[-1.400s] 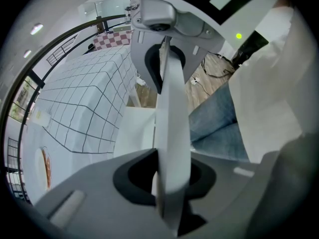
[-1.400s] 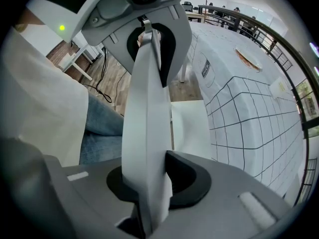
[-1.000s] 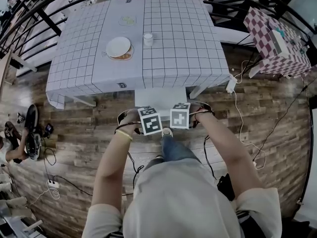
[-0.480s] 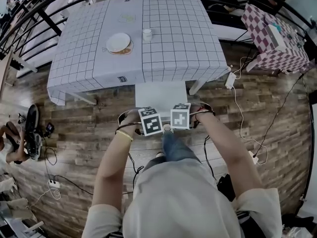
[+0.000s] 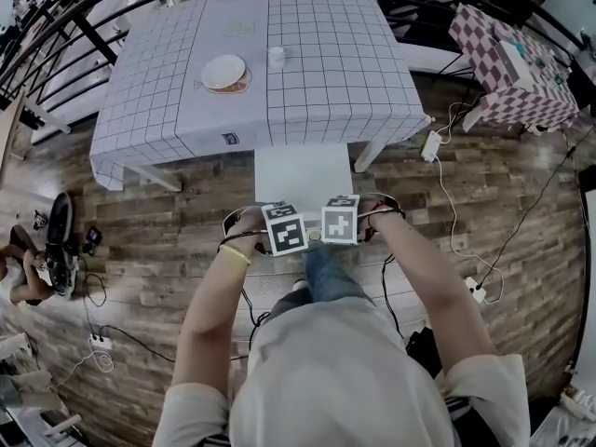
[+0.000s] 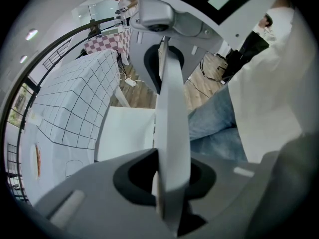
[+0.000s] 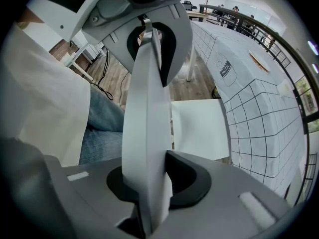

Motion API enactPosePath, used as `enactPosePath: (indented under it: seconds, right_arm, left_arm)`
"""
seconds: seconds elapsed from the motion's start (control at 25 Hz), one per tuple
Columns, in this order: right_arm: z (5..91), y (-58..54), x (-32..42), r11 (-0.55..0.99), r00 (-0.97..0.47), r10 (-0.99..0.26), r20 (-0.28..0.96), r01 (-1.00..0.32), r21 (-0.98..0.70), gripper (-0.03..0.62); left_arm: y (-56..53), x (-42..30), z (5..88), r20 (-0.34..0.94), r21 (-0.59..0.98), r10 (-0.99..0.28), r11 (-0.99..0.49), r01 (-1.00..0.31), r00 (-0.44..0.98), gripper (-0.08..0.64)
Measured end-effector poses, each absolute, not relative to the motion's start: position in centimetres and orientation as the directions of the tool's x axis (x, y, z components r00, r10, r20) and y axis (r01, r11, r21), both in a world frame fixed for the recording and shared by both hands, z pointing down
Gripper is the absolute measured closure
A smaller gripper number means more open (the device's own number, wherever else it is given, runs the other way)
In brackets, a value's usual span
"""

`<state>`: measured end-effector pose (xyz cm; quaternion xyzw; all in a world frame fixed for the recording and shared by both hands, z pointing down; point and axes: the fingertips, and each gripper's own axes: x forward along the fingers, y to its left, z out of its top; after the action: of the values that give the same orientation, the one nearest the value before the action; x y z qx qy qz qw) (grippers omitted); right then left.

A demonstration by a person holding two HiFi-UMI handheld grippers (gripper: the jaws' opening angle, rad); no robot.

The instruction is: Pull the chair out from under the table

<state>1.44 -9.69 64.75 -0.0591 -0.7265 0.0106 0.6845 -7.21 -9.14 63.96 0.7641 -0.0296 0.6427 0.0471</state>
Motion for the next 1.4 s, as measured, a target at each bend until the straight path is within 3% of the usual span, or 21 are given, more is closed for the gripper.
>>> enactPosePath:
  seconds: [1.4]
  right_arm:
    - [65.0, 2.3, 2.6, 0.993, -0.058, 0.101, 0.993, 0.066, -0.097, 0.509]
  left_arm:
    - [2.7, -5.9, 64.1, 0.986, 0.049, 0.033, -0.994, -0.093, 0.165, 0.474]
